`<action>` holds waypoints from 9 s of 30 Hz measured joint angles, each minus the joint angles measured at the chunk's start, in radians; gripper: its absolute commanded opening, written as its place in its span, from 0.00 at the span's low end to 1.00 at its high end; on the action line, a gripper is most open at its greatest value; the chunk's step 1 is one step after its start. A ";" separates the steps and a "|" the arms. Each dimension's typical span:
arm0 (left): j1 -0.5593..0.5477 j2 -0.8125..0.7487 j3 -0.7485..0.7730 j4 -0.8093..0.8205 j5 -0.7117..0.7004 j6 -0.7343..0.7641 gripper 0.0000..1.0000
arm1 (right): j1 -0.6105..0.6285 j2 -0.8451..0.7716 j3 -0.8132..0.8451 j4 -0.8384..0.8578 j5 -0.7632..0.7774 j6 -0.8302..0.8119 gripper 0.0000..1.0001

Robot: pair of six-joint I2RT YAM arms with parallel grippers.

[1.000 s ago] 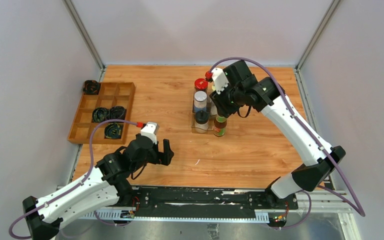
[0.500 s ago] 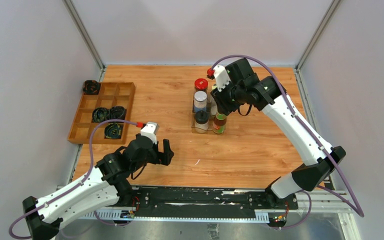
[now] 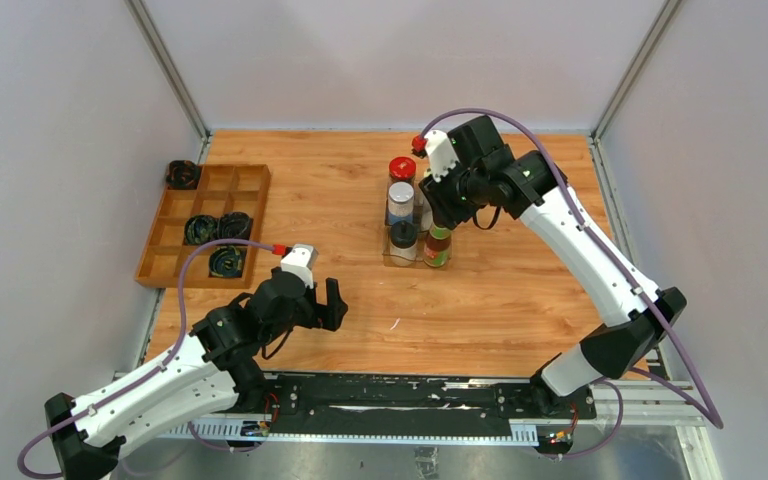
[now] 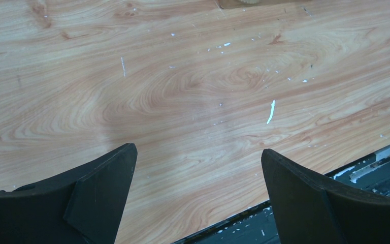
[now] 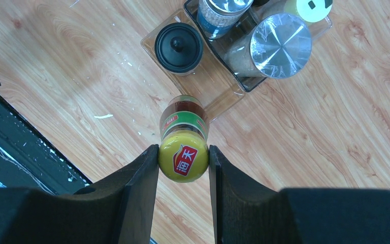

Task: Organize the condiment bottles
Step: Place the bottle in the storage box.

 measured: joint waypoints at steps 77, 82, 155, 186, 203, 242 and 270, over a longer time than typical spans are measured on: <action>0.000 -0.006 0.000 0.000 0.000 0.000 1.00 | -0.128 0.137 0.131 0.038 -0.042 0.021 0.28; 0.000 -0.006 0.000 0.000 0.000 0.000 1.00 | -0.129 0.137 0.131 0.034 -0.040 0.021 0.28; 0.000 -0.009 -0.020 0.010 0.000 0.000 1.00 | -0.129 0.187 0.087 0.060 -0.051 0.024 0.27; 0.000 -0.006 -0.031 0.023 0.000 0.000 1.00 | -0.129 0.198 0.026 0.103 -0.051 0.024 0.26; 0.000 -0.004 -0.035 0.030 0.000 0.000 1.00 | -0.129 0.203 -0.011 0.129 -0.051 0.024 0.26; 0.000 0.001 -0.047 0.032 0.000 0.000 1.00 | -0.129 0.214 -0.048 0.164 -0.051 0.024 0.26; 0.000 0.008 -0.047 0.032 0.008 0.000 1.00 | -0.129 0.153 -0.130 0.206 -0.050 0.027 0.44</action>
